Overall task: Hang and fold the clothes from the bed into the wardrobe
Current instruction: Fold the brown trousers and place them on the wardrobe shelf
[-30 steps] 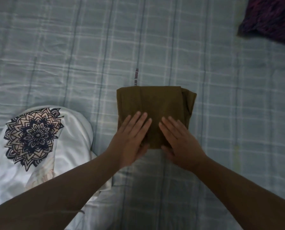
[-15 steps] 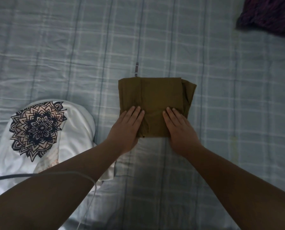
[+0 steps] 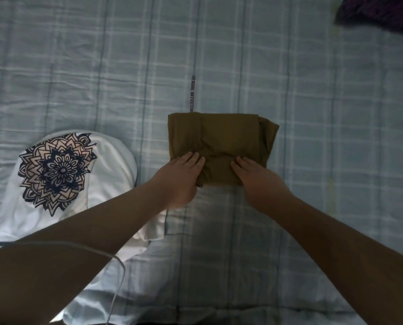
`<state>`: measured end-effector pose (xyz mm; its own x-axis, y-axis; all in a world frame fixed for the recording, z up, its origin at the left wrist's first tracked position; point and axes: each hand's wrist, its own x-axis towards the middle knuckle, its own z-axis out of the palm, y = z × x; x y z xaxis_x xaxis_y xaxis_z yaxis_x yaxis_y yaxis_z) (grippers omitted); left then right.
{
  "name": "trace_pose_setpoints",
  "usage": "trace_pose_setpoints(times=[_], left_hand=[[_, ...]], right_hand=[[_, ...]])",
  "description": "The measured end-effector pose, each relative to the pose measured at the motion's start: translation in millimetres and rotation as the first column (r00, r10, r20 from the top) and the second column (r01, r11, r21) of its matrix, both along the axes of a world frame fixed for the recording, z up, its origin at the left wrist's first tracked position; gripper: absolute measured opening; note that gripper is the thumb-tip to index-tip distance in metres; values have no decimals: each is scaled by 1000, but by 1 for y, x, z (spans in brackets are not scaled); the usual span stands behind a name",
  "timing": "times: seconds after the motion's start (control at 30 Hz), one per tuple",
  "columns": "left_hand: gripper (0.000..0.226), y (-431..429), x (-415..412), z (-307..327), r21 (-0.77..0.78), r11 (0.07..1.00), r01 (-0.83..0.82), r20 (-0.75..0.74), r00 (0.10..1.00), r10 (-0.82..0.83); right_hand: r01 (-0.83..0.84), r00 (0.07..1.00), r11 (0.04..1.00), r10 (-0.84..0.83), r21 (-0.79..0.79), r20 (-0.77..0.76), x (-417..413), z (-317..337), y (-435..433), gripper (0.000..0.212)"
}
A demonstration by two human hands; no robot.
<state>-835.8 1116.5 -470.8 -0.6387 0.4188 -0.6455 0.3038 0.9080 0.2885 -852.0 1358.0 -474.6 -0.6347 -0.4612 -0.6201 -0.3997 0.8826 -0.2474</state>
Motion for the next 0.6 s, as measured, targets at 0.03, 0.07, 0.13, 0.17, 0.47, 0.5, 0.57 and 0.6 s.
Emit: trace_pose_setpoints(times=[0.03, 0.07, 0.13, 0.17, 0.47, 0.5, 0.57, 0.6], left_hand=[[70, 0, 2, 11, 15, 1000, -12, 77, 997, 11], [66, 1, 4, 22, 40, 998, -51, 165, 985, 44], [54, 2, 6, 38, 84, 980, -181, 340, 930, 142], [48, 2, 7, 44, 91, 967, -238, 423, 888, 178], [47, -35, -18, 25, 213, 449, -868, 746, 441, 499], [43, -39, -17, 19, 208, 320, -924, 751, 361, 553], [29, -39, -12, 11, 248, 157, -956, 671, 287, 684], [27, -37, -8, 6, 271, 117, -956, 612, 265, 745]], right_hand=[[-2, 999, 1000, 2, -4, 48, 5, 9, 2, 65], [8, 995, 1000, -7, -17, 97, 10, 17, 4, 64], [58, 981, 997, -48, -52, 186, 16, 31, 9, 56], [85, 970, 995, -70, -55, 232, 17, 36, 11, 51], [624, 765, 746, -523, -232, 377, -19, 36, 23, 29], [684, 721, 681, -576, -262, 384, -21, 30, 24, 27], [754, 656, 581, -675, -305, 337, -24, 19, 23, 21], [765, 639, 556, -718, -323, 277, -24, 12, 22, 16]])
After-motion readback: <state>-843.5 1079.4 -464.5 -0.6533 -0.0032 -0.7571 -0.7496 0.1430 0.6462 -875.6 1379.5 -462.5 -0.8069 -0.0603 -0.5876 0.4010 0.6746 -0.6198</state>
